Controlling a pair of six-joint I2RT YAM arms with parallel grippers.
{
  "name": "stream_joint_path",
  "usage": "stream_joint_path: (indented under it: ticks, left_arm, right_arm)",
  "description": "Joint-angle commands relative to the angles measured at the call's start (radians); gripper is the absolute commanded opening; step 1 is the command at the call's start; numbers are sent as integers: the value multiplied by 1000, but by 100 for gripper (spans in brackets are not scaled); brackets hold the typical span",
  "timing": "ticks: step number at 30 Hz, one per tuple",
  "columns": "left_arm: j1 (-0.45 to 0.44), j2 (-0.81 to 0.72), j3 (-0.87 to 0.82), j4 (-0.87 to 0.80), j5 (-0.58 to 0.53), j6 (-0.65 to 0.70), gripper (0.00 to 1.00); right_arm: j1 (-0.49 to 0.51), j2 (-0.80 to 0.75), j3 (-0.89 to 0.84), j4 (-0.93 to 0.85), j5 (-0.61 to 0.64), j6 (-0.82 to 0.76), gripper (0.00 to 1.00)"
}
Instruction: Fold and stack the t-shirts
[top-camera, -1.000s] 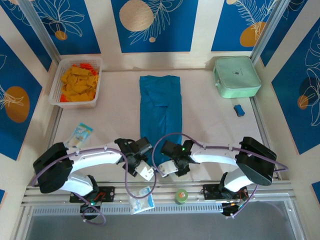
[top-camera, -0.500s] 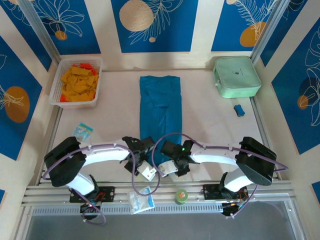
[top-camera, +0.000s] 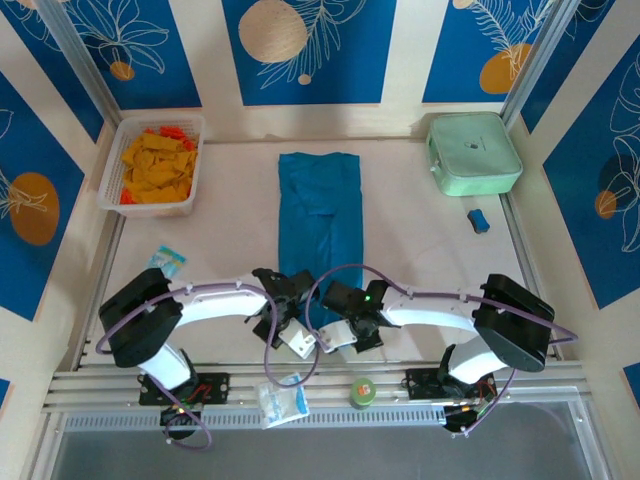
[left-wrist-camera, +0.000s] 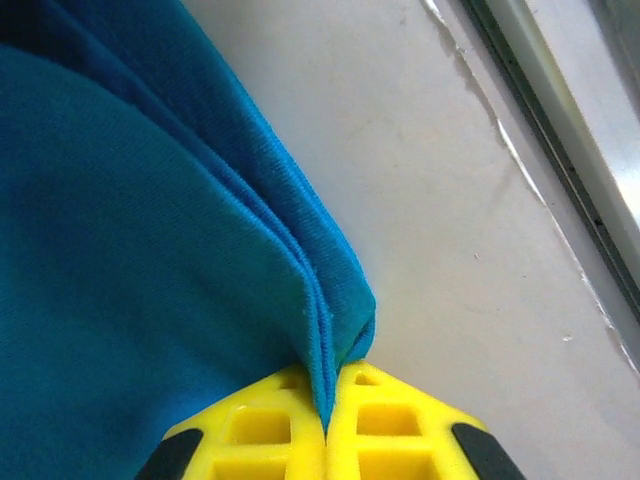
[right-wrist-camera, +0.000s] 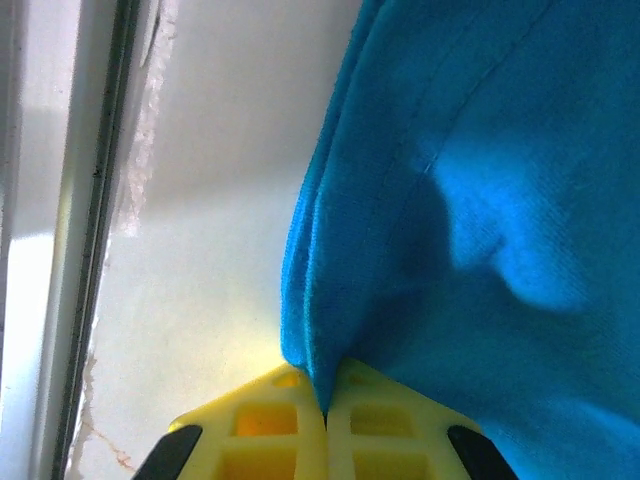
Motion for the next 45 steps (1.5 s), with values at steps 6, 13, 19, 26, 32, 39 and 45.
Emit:
stream_joint_path:
  ticks: [6,13,19,26,32,39,45]
  left_arm:
    - [-1,-194,-70,24,-45,20,0]
    - [-1,-286,-37,-12,-55,-30,0]
    - [3,-330,0,-21,-94,-31,0]
    - [63,-325,89,9,-115,5,0]
    - [158,-256,203,24,-80,55,0]
    - [284,-119,311,104,-59,112,0]
    - [344,-6,377,201,-84,127,0]
  right_arm:
    - [51,-160,-30,-90,-3,59,0]
    - [111,-268,-6,-176,-34,138,0]
    - [74,-324,37,-207,-21,103,0]
    - [-150,-328,143,-186,-95,-83,0]
    - [-357,-232,289,-176,-180,-232,0]
    - [-509,-68,419,-136,-232,-303,0]
    - [-563,57,496,-68,-179,-300,0]
